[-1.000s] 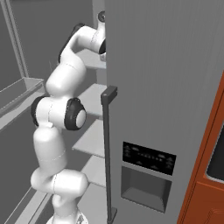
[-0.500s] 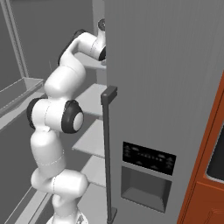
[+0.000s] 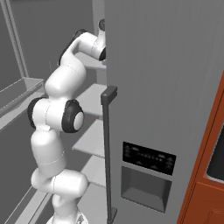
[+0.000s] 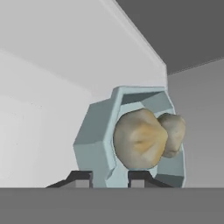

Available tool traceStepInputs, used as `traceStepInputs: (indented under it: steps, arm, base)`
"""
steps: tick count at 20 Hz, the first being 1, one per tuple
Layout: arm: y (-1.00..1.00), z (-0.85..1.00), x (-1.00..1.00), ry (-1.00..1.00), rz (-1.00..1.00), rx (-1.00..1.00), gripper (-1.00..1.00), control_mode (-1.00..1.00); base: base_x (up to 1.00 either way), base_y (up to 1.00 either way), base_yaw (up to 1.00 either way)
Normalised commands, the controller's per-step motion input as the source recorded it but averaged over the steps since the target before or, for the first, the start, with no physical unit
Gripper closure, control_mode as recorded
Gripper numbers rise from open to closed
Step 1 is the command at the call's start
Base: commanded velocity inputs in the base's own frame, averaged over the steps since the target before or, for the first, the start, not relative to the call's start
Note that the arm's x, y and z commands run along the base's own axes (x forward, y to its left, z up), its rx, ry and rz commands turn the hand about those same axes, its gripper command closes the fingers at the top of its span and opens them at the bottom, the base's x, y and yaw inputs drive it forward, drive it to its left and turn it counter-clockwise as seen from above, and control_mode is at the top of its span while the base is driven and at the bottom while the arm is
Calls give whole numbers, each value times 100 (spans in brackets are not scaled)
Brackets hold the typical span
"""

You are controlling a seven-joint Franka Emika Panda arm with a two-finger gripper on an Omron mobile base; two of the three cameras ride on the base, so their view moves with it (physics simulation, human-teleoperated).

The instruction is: Place two dumplings into each of the tupperware containers and then place the containers in the fridge.

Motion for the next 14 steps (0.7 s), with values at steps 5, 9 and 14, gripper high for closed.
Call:
traceStepInputs:
  steps: [5,9,14]
  arm:
    - [0,0,0,0,0,0,-100,-100]
    - [0,0,0,0,0,0,-100,-100]
    - [5,0,-25,0,0,0,-100,-100]
  base:
    - [0,0,0]
    - [0,0,0]
    - [0,0,0]
